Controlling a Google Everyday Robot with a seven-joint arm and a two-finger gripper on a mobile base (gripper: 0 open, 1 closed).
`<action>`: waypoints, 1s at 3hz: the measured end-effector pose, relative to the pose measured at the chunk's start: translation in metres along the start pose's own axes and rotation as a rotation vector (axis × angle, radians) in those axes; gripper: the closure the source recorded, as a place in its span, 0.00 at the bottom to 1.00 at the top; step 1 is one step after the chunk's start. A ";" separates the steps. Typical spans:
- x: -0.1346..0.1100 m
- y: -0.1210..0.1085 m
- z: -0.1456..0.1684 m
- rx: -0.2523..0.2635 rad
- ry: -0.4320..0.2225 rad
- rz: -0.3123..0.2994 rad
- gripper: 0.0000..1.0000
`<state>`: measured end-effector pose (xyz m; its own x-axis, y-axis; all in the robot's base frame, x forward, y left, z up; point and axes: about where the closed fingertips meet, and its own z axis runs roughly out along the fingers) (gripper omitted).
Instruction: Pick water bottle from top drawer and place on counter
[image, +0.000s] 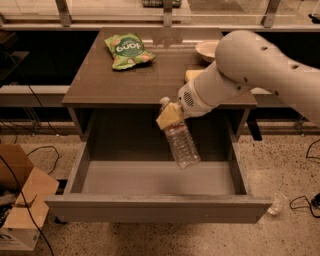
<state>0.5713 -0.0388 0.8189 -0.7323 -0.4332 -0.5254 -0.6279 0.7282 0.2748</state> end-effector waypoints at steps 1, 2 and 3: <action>-0.033 -0.012 -0.039 0.104 -0.008 -0.077 1.00; -0.070 -0.037 -0.054 0.194 0.025 -0.123 1.00; -0.120 -0.074 -0.042 0.240 0.080 -0.141 1.00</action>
Offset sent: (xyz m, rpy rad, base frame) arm 0.1333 -0.0314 0.1124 -0.3279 -0.1889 0.0078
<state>0.6946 -0.0627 0.8959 -0.6663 -0.5728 -0.4773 -0.6518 0.7584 -0.0002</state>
